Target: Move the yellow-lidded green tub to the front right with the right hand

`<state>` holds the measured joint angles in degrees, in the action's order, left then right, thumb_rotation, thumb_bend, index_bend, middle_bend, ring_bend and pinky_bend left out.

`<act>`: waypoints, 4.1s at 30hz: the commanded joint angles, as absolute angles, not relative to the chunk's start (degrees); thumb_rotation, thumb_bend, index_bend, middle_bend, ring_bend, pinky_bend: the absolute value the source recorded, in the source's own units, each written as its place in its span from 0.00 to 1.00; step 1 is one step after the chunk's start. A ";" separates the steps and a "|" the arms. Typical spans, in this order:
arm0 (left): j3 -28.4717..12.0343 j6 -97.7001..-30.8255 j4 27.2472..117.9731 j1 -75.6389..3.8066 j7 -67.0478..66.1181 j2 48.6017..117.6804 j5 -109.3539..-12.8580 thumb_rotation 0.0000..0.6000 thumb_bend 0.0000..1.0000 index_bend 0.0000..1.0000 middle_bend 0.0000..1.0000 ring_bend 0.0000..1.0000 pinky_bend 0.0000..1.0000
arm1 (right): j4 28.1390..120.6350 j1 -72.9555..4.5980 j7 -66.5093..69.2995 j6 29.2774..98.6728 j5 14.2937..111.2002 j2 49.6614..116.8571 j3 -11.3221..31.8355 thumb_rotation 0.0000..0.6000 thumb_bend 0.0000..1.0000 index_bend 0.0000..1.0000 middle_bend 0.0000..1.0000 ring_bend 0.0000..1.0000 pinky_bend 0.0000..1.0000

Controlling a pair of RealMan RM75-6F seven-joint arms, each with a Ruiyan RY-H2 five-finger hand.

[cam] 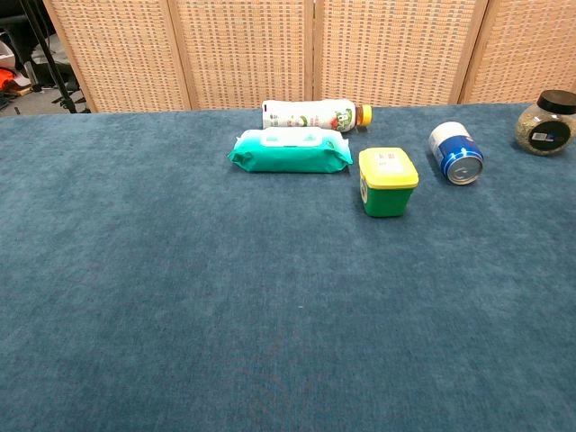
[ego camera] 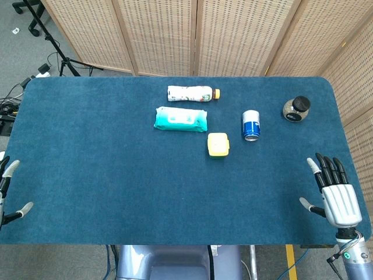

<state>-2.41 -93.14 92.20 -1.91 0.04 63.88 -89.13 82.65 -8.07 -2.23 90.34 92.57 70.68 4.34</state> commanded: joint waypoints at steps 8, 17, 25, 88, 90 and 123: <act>-2.76 -91.68 91.77 -2.55 0.53 63.86 -88.52 1.00 0.02 0.00 0.00 0.00 0.00 | 81.95 -10.21 -0.53 85.69 92.64 70.50 3.69 1.00 0.00 0.00 0.00 0.00 0.00; -3.54 -89.42 89.74 -4.32 -0.85 65.81 -88.00 1.00 0.05 0.00 0.00 0.00 0.00 | 65.87 -22.91 4.52 76.89 102.45 72.08 3.76 1.00 0.00 0.00 0.00 0.00 0.00; -4.41 -87.74 88.11 -5.43 -2.44 67.91 -86.37 1.00 0.05 0.00 0.00 0.00 0.00 | 50.10 -34.69 9.99 71.01 109.29 75.91 2.50 1.00 0.00 0.00 0.00 0.00 0.00; -6.68 -78.93 85.38 -9.11 -2.79 69.62 -77.25 1.00 0.07 0.00 0.00 0.00 0.00 | 8.99 -56.40 17.06 71.71 114.00 101.98 -12.86 1.00 0.77 0.46 0.43 0.34 0.44; -6.43 -78.99 85.64 -9.10 -2.42 69.37 -77.79 1.00 0.07 0.00 0.00 0.00 0.00 | 10.17 -55.59 17.28 73.04 112.67 100.76 -12.02 1.00 0.78 0.46 0.43 0.34 0.44; -3.77 -83.49 88.51 -7.32 4.07 65.56 -84.81 1.00 0.06 0.00 0.00 0.00 0.00 | 108.94 -46.81 -73.21 67.40 27.73 69.75 5.91 1.00 1.00 0.51 0.43 0.37 0.51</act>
